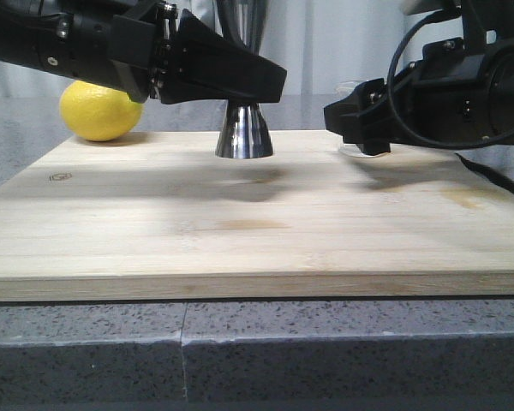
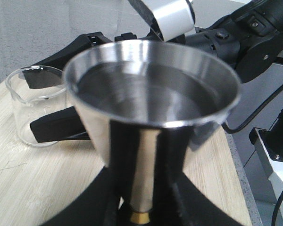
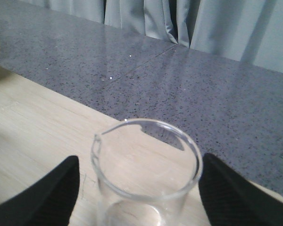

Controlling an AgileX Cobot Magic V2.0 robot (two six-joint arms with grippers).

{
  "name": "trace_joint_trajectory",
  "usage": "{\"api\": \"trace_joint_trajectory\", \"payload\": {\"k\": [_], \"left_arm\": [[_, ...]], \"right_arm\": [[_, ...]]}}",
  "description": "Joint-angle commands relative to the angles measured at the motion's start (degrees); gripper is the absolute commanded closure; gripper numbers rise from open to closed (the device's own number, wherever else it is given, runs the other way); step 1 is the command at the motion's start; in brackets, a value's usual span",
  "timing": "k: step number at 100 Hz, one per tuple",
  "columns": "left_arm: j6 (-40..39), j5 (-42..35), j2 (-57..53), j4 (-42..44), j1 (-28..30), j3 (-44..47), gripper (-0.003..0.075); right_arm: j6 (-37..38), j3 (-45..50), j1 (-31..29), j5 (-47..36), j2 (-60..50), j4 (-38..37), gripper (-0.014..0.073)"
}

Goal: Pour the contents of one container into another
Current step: 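Lower the beaker onto the board with the right gripper and release, then lower the filled jigger onto the board with the left gripper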

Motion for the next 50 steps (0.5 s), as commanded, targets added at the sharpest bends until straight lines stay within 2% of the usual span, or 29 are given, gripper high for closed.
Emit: {"api": "trace_joint_trajectory", "payload": {"k": [1, 18, 50], "left_arm": [[-0.4, 3.15, -2.5, -4.47, -0.42, -1.63, 0.0739], [-0.4, 3.15, -2.5, -4.47, -0.42, -1.63, 0.0739], [-0.4, 3.15, -2.5, -4.47, -0.42, -1.63, 0.0739]], "right_arm": [[-0.04, -1.46, 0.18, -5.0, -2.54, -0.13, 0.005], [-0.04, -1.46, 0.18, -4.88, -4.38, -0.13, -0.0024], [-0.04, -3.45, 0.18, -3.21, -12.77, -0.13, -0.0025]]}}
